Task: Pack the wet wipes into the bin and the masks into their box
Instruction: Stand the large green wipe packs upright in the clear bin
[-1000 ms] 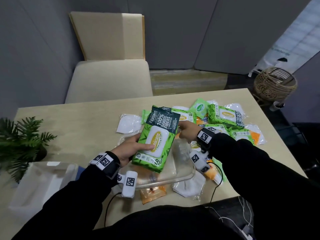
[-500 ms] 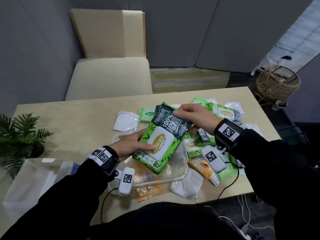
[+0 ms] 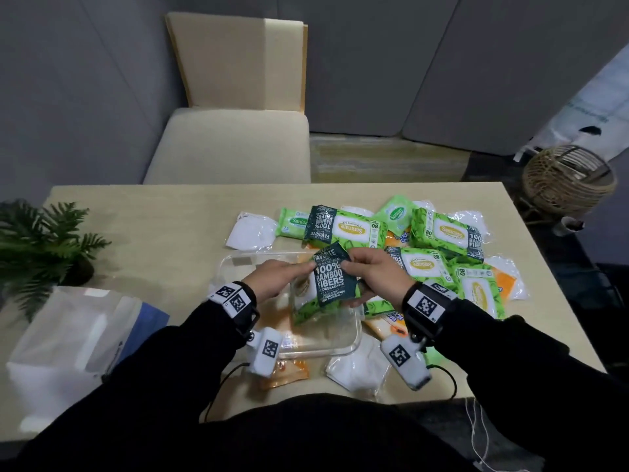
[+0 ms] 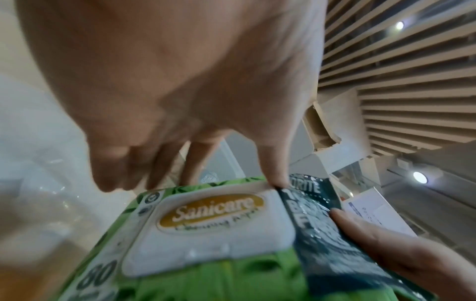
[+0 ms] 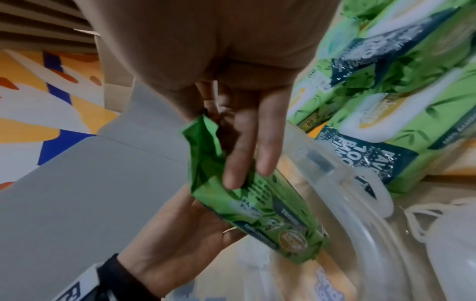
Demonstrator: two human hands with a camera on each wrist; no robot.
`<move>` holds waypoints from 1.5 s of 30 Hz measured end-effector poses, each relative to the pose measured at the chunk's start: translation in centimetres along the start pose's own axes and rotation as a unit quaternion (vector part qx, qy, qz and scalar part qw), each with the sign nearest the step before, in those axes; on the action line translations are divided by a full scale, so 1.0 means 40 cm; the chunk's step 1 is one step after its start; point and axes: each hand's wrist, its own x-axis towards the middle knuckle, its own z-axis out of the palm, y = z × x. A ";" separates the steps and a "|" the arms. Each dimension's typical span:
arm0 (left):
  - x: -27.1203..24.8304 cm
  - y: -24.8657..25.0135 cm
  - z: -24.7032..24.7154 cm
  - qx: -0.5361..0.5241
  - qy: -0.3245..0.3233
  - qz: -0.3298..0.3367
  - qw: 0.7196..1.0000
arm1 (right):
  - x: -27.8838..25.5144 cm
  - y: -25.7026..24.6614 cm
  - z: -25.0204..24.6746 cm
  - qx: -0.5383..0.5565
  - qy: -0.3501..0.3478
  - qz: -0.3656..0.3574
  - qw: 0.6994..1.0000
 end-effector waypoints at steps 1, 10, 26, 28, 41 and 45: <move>0.004 -0.005 0.008 -0.023 0.018 -0.023 0.999 | 0.003 0.007 0.000 -0.012 0.001 0.003 1.000; 0.073 -0.044 0.059 -0.145 -0.010 -0.163 0.976 | 0.047 0.016 -0.032 -0.124 0.087 0.011 0.988; 0.117 -0.026 0.063 -0.178 -0.050 -0.173 0.968 | 0.070 0.037 -0.051 -0.110 -0.032 0.037 0.993; 0.113 -0.020 0.067 -0.160 -0.050 -0.171 0.971 | 0.075 0.042 -0.055 -0.103 -0.047 0.037 0.993; 0.013 0.214 -0.043 0.038 0.025 0.014 0.999 | 0.150 0.043 -0.262 0.029 0.077 0.085 0.993; 0.086 0.310 -0.070 0.067 0.044 0.045 0.996 | 0.225 0.030 -0.304 0.044 0.151 0.079 0.984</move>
